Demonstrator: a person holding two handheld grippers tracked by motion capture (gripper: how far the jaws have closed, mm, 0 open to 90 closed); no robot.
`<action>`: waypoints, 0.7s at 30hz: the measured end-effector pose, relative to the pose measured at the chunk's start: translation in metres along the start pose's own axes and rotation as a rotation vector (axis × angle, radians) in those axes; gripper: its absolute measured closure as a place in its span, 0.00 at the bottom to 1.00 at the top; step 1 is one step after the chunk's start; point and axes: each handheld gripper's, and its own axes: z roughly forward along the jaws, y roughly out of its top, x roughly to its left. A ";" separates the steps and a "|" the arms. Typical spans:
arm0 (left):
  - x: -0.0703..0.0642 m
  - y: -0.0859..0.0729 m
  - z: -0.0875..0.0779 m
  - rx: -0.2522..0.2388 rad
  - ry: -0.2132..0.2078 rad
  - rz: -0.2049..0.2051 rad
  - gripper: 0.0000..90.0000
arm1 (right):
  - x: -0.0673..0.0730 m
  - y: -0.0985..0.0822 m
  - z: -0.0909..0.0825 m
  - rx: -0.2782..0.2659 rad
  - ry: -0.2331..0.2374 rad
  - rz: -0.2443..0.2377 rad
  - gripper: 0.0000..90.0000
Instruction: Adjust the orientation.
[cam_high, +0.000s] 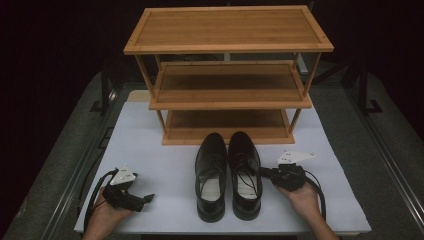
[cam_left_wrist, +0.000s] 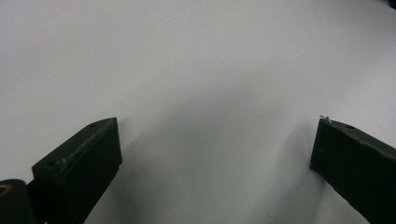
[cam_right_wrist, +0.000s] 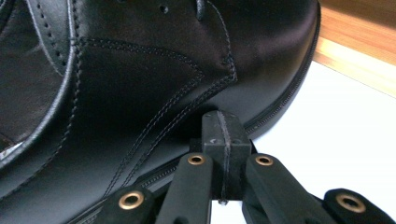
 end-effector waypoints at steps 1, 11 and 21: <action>0.000 0.000 0.000 0.000 0.000 0.000 0.01 | 0.001 0.000 0.000 0.001 0.000 -0.002 1.00; 0.000 0.000 0.000 -0.001 0.000 0.000 0.01 | 0.009 0.000 0.000 0.009 0.024 -0.025 1.00; 0.000 0.000 0.000 -0.003 0.000 -0.002 0.01 | 0.002 0.001 -0.003 0.018 -0.003 -0.004 0.90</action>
